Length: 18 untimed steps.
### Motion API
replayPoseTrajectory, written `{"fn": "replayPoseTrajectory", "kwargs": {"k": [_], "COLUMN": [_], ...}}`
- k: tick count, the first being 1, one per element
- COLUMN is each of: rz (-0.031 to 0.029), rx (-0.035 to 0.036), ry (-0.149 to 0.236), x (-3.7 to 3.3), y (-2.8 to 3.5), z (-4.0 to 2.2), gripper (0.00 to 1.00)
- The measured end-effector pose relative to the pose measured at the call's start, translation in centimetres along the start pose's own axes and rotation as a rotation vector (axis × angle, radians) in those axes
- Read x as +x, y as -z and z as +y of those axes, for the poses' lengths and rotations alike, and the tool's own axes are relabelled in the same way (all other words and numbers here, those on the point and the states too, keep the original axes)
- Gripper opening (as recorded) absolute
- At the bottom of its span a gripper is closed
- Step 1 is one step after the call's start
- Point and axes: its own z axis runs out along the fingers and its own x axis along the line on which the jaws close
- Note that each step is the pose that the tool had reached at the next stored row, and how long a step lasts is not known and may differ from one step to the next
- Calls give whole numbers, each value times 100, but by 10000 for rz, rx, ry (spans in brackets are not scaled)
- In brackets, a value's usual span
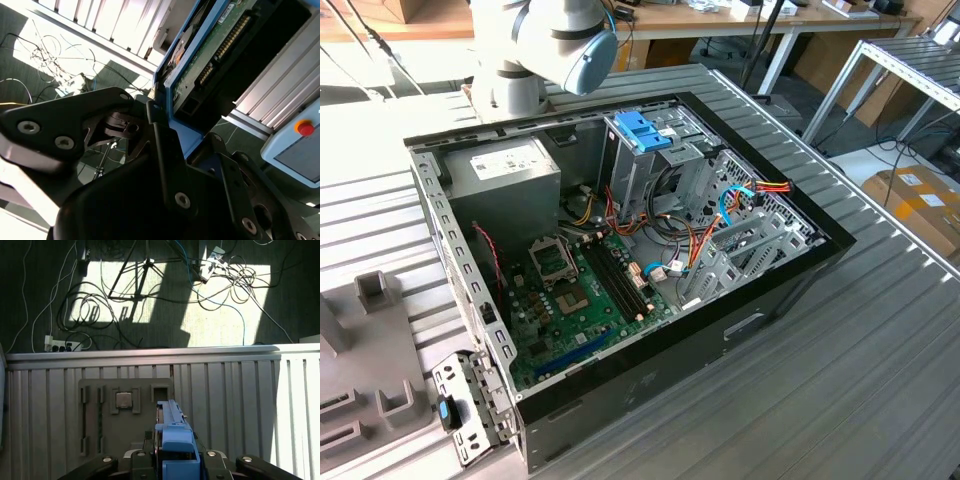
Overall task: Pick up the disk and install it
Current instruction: 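Pick up the disk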
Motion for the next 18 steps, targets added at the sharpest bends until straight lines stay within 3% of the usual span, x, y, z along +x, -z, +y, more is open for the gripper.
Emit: {"fn": "replayPoseTrajectory", "kwargs": {"k": [18], "rz": [0], "rx": [0], "ry": [0], "x": [-4], "y": [140], "z": [8], "gripper": [37]}}
